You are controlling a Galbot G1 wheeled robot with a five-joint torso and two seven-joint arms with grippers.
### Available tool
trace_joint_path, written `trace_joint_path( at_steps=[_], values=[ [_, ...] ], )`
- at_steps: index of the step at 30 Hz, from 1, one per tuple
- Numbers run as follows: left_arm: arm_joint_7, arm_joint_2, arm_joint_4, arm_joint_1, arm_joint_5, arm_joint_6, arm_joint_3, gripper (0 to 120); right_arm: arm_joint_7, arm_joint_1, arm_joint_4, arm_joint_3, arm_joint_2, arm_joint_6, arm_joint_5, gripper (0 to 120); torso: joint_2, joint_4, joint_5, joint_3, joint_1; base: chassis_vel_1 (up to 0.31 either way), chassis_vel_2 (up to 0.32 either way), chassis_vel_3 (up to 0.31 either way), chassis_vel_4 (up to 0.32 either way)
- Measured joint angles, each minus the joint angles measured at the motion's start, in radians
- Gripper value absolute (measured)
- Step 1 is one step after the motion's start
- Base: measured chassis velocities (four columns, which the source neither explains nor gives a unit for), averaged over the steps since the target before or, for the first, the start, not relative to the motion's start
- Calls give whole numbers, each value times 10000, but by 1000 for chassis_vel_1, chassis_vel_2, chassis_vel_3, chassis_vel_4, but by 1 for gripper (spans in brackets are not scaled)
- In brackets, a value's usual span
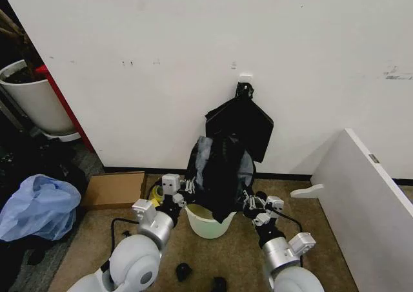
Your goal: Place the garbage bag over the trash bin.
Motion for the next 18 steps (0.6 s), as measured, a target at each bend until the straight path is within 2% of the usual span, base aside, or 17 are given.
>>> trace_joint_path(
  at_steps=[5, 12, 15, 18],
  values=[
    [45, -109, 245, 35, 653, -389, -355, 0, -294, 735, -473, -454, 581, -4, 475, 0, 0, 1, 0, 1, 0, 0, 0, 0, 0],
    [139, -196, 174, 173, 1007, -601, -482, 0, -391, 1298, -1143, -530, 1236, -31, 645, 0, 0, 1, 1, 1, 1, 0, 0, 0, 0],
    [151, -309, 274, 288, 833, -587, -443, 0, -325, 1167, -1314, -454, 1150, -11, 482, 0, 0, 0, 2, 0, 1, 0, 0, 0, 0],
    [149, -638, 771, 482, 685, -556, -198, 0, -165, 740, -1411, -274, 798, 19, 303, 0, 0, 0, 1, 1, 1, 0, 0, 0, 0]
  ],
)
